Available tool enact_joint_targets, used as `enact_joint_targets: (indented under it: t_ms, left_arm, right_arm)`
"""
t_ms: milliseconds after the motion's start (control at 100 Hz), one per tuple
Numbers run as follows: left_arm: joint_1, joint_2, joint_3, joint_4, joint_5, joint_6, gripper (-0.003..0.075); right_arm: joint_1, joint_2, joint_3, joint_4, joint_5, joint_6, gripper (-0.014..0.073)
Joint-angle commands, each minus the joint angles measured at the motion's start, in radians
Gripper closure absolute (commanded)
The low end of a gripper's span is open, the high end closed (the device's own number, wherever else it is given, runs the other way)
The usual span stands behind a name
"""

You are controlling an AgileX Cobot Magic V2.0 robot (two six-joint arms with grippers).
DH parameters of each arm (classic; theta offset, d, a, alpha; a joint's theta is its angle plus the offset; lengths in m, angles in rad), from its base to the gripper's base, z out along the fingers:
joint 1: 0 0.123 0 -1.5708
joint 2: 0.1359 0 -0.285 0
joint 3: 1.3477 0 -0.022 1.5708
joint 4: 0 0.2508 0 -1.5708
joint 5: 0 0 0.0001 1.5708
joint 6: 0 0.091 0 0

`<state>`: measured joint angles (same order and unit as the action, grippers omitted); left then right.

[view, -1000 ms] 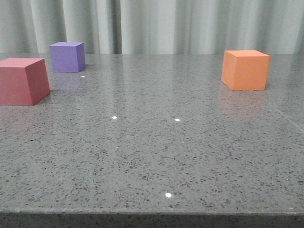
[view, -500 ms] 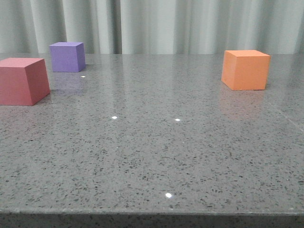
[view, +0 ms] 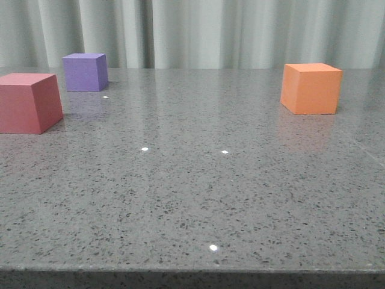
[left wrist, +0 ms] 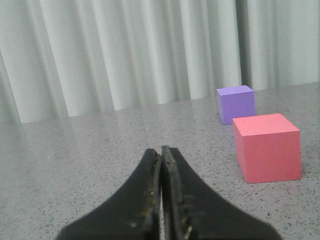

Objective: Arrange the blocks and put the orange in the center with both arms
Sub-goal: 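Lower the right gripper over the orange cube and close on it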

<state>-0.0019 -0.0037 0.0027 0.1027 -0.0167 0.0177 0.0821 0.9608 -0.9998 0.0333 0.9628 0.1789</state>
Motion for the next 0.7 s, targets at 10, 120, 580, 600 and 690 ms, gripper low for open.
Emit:
enact_joint_targets:
  t_ms: [10,120,580,600,690]
  left_arm:
    - [0.002,-0.037,0.043,0.0,-0.08,-0.01,0.0741]
    - [0.002,-0.037,0.043,0.0,-0.08,-0.01,0.0741]
    - [0.002,-0.037,0.043,0.0,-0.08,-0.01,0.0741]
    - [0.002,-0.037,0.043,0.0,-0.08,-0.01,0.0741]
    - [0.002,-0.037,0.043,0.0,-0.08,-0.01,0.0741]
  right_arm:
    - [0.038,0.065,-0.076,0.022,-0.064,-0.037,-0.0053]
    - [0.108,0.184,-0.165,-0.001,-0.068,-0.037,-0.0053]
    - [0.181,0.656,-0.586,-0.136,-0.07,-0.037,-0.0053]
    - [0.181,0.665,-0.598,-0.138,-0.067,-0.037,-0.0053]
    - [0.181,0.713,-0.64,-0.157,-0.055,-0.034,-0.0053]
